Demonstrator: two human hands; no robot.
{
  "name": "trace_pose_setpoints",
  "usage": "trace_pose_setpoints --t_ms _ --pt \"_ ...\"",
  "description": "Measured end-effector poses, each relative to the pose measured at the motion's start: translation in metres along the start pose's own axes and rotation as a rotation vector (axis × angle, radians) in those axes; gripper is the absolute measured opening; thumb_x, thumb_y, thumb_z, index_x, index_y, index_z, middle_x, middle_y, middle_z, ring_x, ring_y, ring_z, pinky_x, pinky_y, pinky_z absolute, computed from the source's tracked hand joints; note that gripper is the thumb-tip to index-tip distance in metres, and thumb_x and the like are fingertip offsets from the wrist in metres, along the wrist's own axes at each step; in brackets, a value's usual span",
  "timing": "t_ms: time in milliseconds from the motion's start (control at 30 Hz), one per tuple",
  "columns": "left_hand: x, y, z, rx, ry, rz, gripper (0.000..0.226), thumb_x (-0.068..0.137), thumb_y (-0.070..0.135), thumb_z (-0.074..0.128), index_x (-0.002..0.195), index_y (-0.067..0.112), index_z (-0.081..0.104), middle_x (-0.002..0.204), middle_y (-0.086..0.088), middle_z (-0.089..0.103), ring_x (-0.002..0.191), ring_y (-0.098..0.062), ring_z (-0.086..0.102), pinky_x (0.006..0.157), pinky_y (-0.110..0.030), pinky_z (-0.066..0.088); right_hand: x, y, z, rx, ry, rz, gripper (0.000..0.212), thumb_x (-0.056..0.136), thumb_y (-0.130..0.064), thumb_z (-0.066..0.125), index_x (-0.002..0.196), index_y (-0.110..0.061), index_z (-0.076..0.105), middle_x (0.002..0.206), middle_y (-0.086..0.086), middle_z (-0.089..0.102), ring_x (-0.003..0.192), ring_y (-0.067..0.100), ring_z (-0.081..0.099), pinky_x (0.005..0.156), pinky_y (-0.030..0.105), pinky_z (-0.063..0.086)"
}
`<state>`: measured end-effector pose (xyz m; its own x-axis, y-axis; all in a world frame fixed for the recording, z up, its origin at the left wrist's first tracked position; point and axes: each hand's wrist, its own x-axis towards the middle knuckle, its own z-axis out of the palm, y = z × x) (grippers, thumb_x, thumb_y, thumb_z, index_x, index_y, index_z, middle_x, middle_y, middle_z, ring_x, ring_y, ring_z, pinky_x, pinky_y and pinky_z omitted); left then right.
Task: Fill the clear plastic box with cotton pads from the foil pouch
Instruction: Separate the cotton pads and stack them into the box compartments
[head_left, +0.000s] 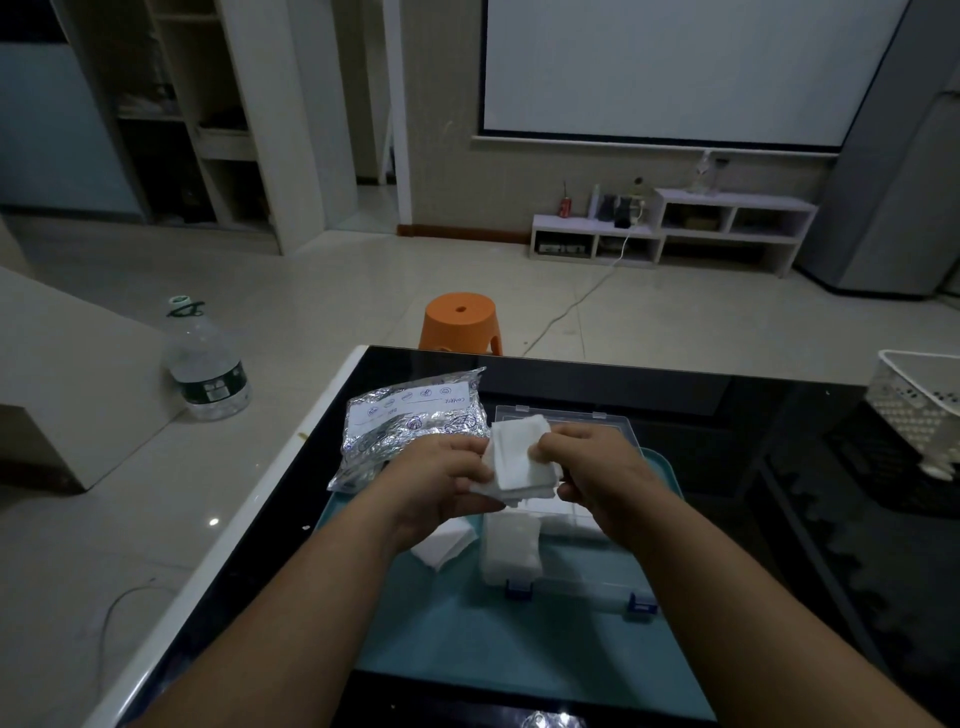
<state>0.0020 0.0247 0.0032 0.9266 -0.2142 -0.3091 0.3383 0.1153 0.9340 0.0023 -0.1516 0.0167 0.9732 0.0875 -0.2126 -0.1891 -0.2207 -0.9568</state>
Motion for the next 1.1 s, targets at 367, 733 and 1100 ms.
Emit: trace_pose_setpoints --t_ms 367,733,1100 --pt "0.008 -0.009 0.0 0.082 0.11 0.056 0.031 0.085 -0.013 0.056 0.109 0.004 0.063 0.099 -0.019 0.07 0.085 -0.03 0.071 0.073 -0.037 0.06 0.0 -0.001 0.0 0.197 0.005 0.027 0.008 0.089 -0.007 0.058 0.096 -0.01 0.061 0.109 0.011 0.06 0.102 0.03 0.061 0.088 0.04 0.056" --pt "0.007 -0.008 0.005 0.06 0.16 0.102 0.019 0.088 -0.007 0.057 0.101 0.005 0.065 0.092 -0.018 0.073 0.077 -0.025 0.072 0.064 -0.028 0.058 0.001 0.003 0.006 0.186 -0.064 0.007 0.016 0.089 -0.009 0.064 0.106 -0.01 0.062 0.109 0.014 0.068 0.1 0.031 0.068 0.092 0.046 0.056" --pt "0.0 -0.003 0.008 -0.152 0.03 0.019 0.018 0.093 0.018 0.058 0.1 0.004 0.067 0.09 -0.018 0.073 0.08 -0.029 0.07 0.075 -0.039 0.06 0.002 0.004 0.004 0.094 -0.005 -0.021 0.026 0.087 -0.01 0.067 0.111 -0.014 0.059 0.111 0.008 0.065 0.098 0.025 0.066 0.077 0.032 0.056"
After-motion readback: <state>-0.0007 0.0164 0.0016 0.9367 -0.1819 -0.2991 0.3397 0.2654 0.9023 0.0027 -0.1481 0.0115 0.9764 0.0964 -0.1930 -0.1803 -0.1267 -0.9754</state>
